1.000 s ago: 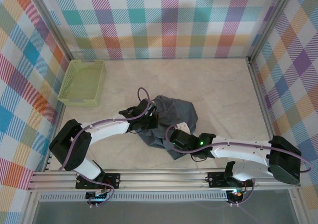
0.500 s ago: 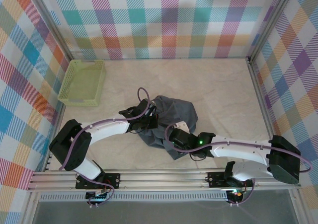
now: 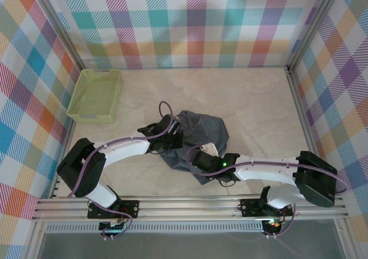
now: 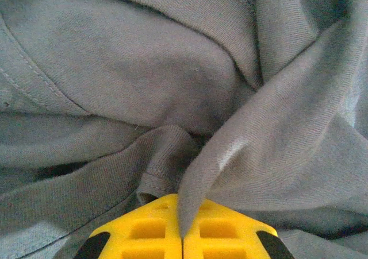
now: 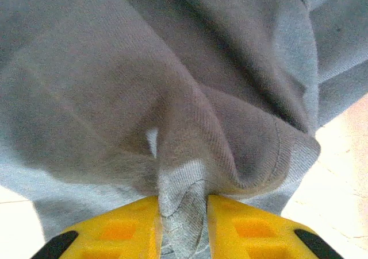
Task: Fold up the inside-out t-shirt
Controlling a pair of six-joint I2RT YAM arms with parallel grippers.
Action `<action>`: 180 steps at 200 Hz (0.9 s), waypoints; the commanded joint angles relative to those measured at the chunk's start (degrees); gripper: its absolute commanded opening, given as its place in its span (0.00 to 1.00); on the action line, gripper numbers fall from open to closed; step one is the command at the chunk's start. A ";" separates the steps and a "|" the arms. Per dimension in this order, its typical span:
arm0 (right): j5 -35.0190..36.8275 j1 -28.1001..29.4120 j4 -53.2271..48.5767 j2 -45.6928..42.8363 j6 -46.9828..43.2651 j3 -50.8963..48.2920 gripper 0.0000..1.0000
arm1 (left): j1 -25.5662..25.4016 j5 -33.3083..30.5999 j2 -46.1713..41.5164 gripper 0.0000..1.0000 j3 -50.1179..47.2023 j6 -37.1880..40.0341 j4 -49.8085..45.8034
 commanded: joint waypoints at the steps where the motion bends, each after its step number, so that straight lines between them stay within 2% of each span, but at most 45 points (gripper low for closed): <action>1: 2.31 -0.09 -2.46 0.64 1.08 1.69 0.20 | 0.49 0.21 -0.74 0.00 -0.09 -0.06 0.80; 48: 3.22 -0.16 -5.82 -4.89 1.09 2.14 0.04 | 0.44 -0.99 -1.47 0.00 0.66 0.55 -0.33; 108: 3.99 -0.27 -11.50 -20.18 -3.31 2.95 0.04 | 4.28 -1.65 -7.17 0.00 3.06 0.87 -1.67; 154: 3.07 -2.36 -11.18 -23.72 -5.92 5.84 0.02 | 6.45 -2.09 -11.67 0.00 5.39 1.57 -3.11; 180: 1.05 -3.57 -6.44 -23.54 -9.53 8.90 0.02 | 7.04 -6.87 -18.24 0.00 7.81 4.33 -9.07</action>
